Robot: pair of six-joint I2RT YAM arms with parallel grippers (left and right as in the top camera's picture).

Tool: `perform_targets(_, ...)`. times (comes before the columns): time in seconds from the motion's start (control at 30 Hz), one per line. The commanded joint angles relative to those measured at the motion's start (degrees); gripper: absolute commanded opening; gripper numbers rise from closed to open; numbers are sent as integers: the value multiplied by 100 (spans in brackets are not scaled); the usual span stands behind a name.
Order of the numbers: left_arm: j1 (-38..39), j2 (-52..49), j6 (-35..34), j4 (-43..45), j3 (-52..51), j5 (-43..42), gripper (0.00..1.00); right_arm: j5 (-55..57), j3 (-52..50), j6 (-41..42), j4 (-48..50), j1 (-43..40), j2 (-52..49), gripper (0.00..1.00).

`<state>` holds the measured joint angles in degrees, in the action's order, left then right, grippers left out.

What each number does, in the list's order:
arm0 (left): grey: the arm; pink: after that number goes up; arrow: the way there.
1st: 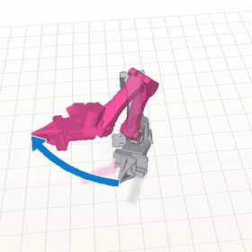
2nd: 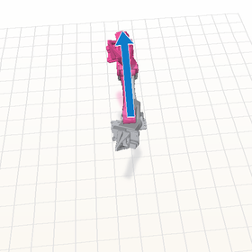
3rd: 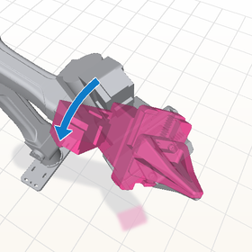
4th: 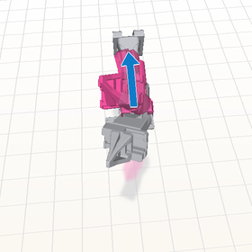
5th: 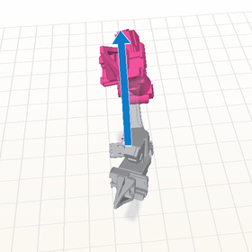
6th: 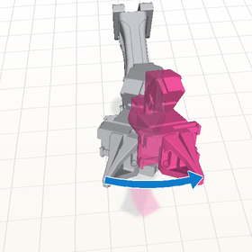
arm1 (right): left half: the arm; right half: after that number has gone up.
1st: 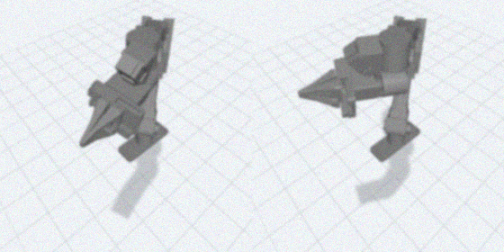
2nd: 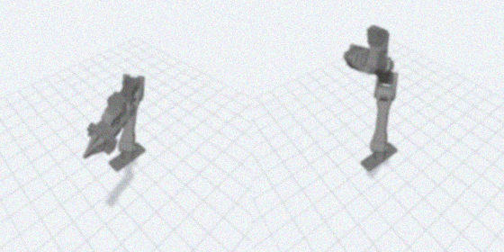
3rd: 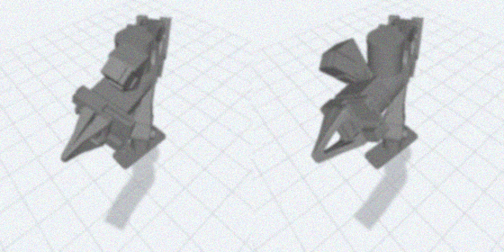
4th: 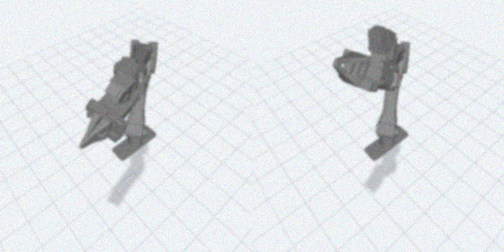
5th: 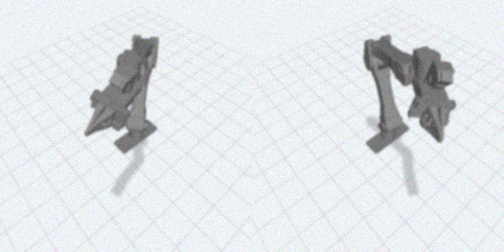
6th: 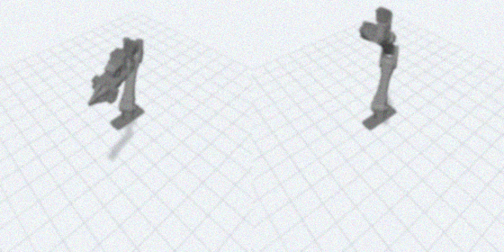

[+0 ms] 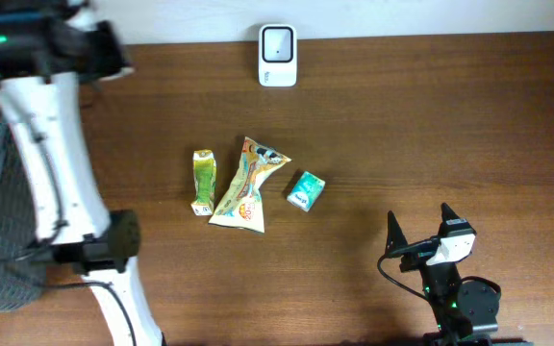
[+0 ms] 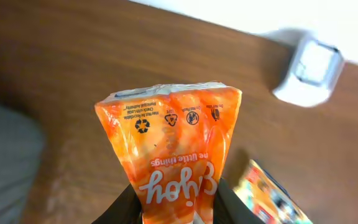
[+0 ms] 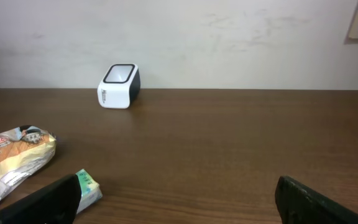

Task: Scan the item barcode
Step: 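Place the orange tissue pack beside the green pack, retract left arm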

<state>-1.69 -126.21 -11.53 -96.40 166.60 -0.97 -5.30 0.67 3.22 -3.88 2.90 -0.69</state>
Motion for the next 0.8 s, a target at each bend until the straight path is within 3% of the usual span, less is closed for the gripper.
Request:
perform_targets(0.0, 1104, -42, 101, 96, -579, -13, 29, -28, -35, 26, -17, 48, 33, 99)
perform_targets(0.27, 3521, -42, 286, 2011, -3921, -595, 32, -28, -35, 26, -17, 48, 33, 99)
perform_targets(0.5, 4636, -42, 286, 3781, -5884, -590, 40, -28, -35, 26, -17, 48, 33, 99)
perform_targets(0.6, 4745, -42, 284, 4015, -6061, -592, 60, -28, -35, 26, -17, 48, 33, 99)
perform_targets(0.67, 4741, -42, 286, 4026, -6061, -581, 92, -28, -35, 28, -20, 48, 33, 99)
perform_targets(0.7, 4704, -42, 289, 4033, -6061, -511, 99, -28, -35, 26, -20, 48, 33, 99)
perform_targets(0.77, 4529, -13, 291, 4017, -5984, -256, 99, -28, -35, 26, -20, 48, 33, 99)
